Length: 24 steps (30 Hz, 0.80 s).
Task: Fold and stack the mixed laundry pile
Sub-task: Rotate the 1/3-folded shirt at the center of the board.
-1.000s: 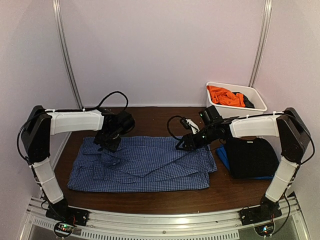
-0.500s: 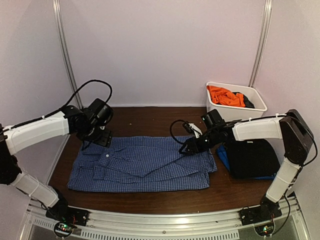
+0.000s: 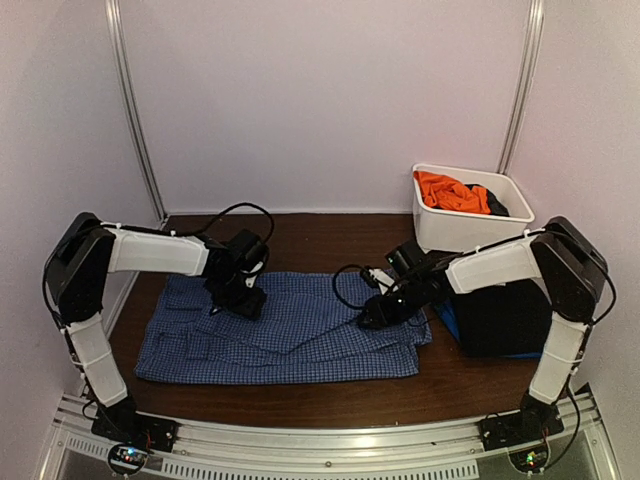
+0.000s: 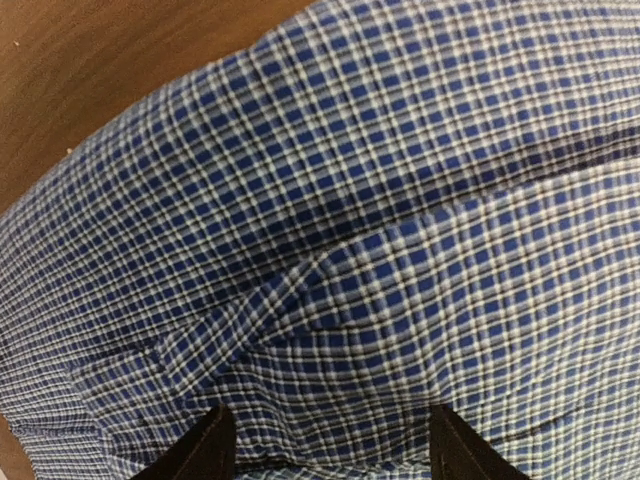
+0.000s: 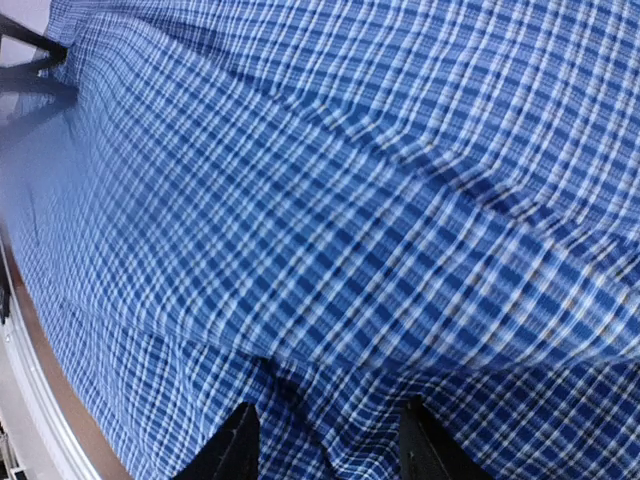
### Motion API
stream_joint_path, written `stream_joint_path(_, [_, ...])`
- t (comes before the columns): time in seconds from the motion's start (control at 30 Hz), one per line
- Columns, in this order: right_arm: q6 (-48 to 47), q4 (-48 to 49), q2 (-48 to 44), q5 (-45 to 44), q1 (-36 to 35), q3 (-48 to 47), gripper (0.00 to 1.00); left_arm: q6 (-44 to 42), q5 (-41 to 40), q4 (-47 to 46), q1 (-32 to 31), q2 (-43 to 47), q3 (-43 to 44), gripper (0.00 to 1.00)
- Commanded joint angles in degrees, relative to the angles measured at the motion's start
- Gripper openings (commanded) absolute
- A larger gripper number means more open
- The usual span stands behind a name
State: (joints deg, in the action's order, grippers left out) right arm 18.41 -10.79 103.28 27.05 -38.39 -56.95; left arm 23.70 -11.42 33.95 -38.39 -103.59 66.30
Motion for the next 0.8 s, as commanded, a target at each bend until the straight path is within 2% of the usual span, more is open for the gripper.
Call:
stream_joint_path(0.0, [-0.92, -2.25, 6.29, -8.33, 0.21, -4.48, 0.48, 2.94, 1.42, -2.99, 2.05, -1.94, -1.21, 0.66])
stream_joint_path(0.23, [-5.35, -8.66, 18.86, -15.43, 2.59, -22.92, 0.48, 8.86, -0.76, -3.23, 5.35, 0.21, -8.62, 0.65])
stream_joint_path(0.33, [-7.55, -11.98, 25.77, -18.43, 3.22, -35.73, 0.48, 9.50, 4.79, -6.20, 4.73, 1.46, -11.84, 0.61])
stream_joint_path(0.47, [-9.67, -18.99, 35.92, -18.06, 3.24, -55.96, 0.47, 8.62, 6.91, -6.18, -1.29, 1.77, -11.07, 0.60])
stream_joint_path(0.53, [-10.29, -21.90, 38.01, -17.91, 3.24, -62.16, 0.47, 8.62, 7.32, -5.80, -4.21, 2.53, -9.73, 0.60])
stream_joint_path(0.63, [-11.02, -22.24, 33.41, -18.30, 3.24, -60.62, 0.48, 9.49, 6.53, -4.67, -4.39, 6.48, -8.35, 0.61])
stream_joint_path(0.77, [-10.48, -15.21, 19.52, -14.15, 3.22, -46.31, 0.50, 9.11, 2.43, -0.89, -2.22, 10.96, -5.40, 0.63])
